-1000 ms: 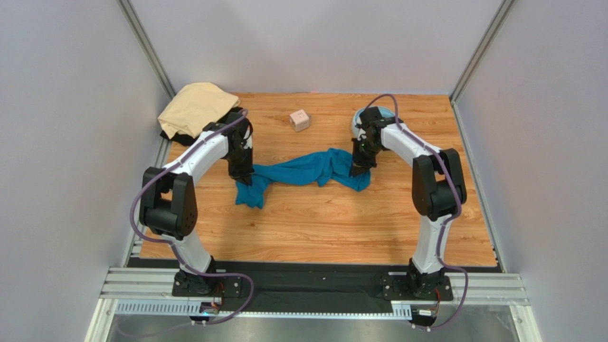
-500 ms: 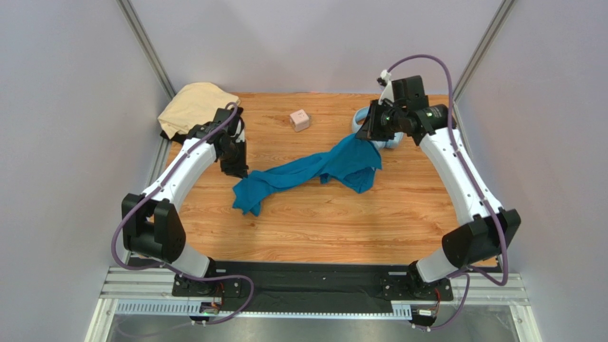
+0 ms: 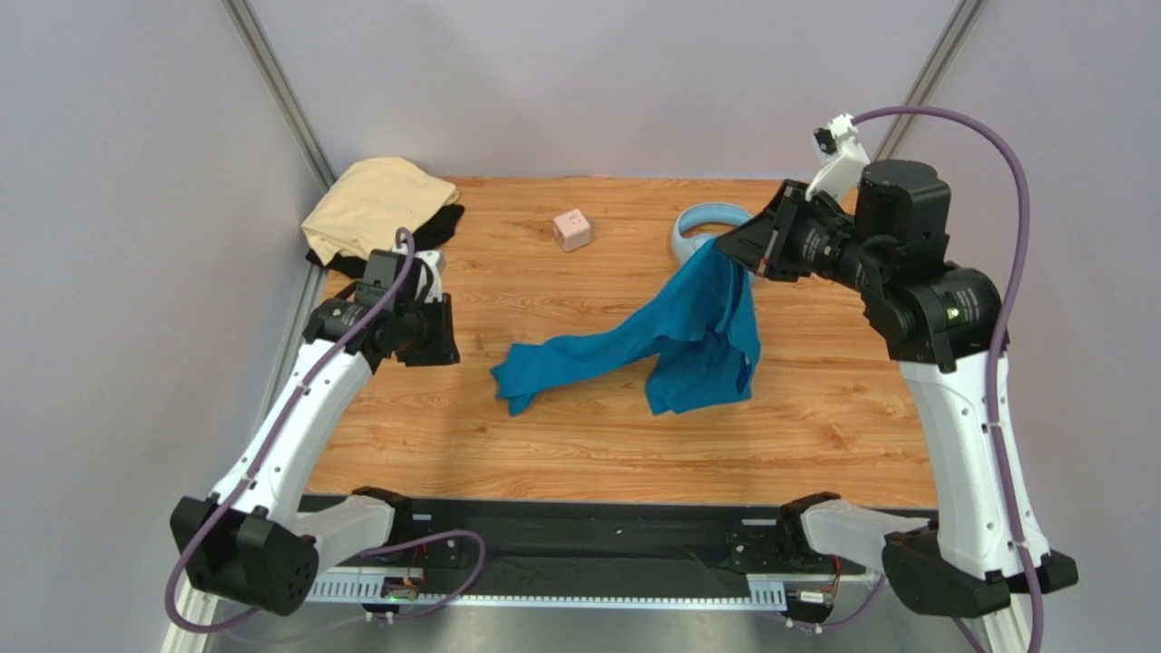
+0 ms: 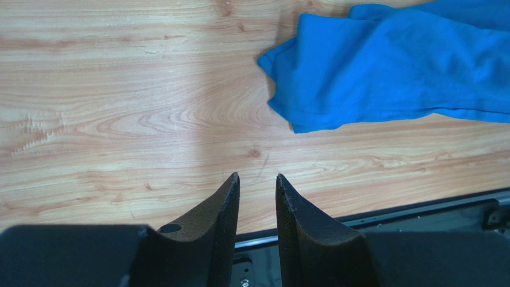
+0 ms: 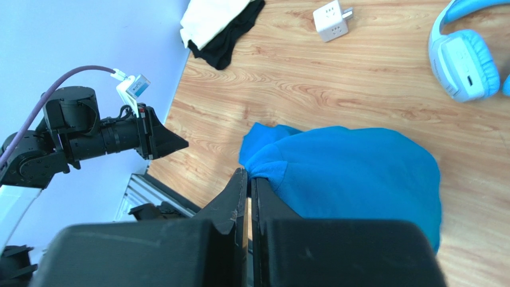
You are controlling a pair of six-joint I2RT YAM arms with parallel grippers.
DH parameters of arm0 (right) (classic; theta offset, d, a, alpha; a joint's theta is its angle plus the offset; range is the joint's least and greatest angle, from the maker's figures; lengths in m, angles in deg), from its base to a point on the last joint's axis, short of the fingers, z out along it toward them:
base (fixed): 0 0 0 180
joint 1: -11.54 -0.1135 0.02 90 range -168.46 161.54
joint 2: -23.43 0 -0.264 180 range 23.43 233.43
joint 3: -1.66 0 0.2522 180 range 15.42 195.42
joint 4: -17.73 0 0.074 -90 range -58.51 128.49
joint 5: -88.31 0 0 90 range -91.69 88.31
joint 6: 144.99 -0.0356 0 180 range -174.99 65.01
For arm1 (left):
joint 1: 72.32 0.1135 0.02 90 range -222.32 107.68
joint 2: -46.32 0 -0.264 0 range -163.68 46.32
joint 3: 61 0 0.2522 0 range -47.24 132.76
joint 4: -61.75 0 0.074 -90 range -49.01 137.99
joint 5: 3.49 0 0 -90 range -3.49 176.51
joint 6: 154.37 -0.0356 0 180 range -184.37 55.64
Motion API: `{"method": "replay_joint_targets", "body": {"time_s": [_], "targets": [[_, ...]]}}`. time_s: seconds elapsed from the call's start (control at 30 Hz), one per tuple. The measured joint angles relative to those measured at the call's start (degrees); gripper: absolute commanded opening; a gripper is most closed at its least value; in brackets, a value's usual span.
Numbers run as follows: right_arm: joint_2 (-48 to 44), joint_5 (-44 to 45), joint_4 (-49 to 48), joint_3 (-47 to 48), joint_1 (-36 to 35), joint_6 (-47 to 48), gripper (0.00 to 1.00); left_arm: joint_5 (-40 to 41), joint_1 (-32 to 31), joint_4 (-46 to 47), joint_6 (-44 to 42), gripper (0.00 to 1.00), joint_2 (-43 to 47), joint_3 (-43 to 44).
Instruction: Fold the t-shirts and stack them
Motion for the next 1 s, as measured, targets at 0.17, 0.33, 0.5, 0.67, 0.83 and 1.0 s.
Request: {"method": "replay_joint_targets", "body": {"time_s": [0.17,0.33,0.5,0.67,0.83,1.0], "targets": [[-2.29,-1.36,-0.02,-5.31,-0.17,-2.45,0.0,-2.05,0.0,0.28,-0.22,0.36,2.97,-1.86],[1.57,-1.46,0.07,-9.73,-0.33,-3.13,0.0,-6.01,-0.04,0.98,-0.07,0.37,3.39,-6.43],[4.35,-1.49,0.22,-12.57,-0.33,-3.13,0.0,-8.44,-0.76,2.78,1.62,0.38,3.21,-11.78],[4.59,-1.42,0.39,-13.07,-0.33,-2.8,0.0,-10.45,-1.03,4.79,3.91,0.38,-2.38,-11.04],[4.68,-0.96,0.44,-13.07,-0.33,-1.64,0.0,-11.28,-2.21,6.95,5.07,0.38,-12.68,-5.88],[5.22,0.11,1.25,-13.07,0.02,-0.09,0.0,-13.0,-3.45,10.12,6.36,0.38,-22.32,-2.34]]}}
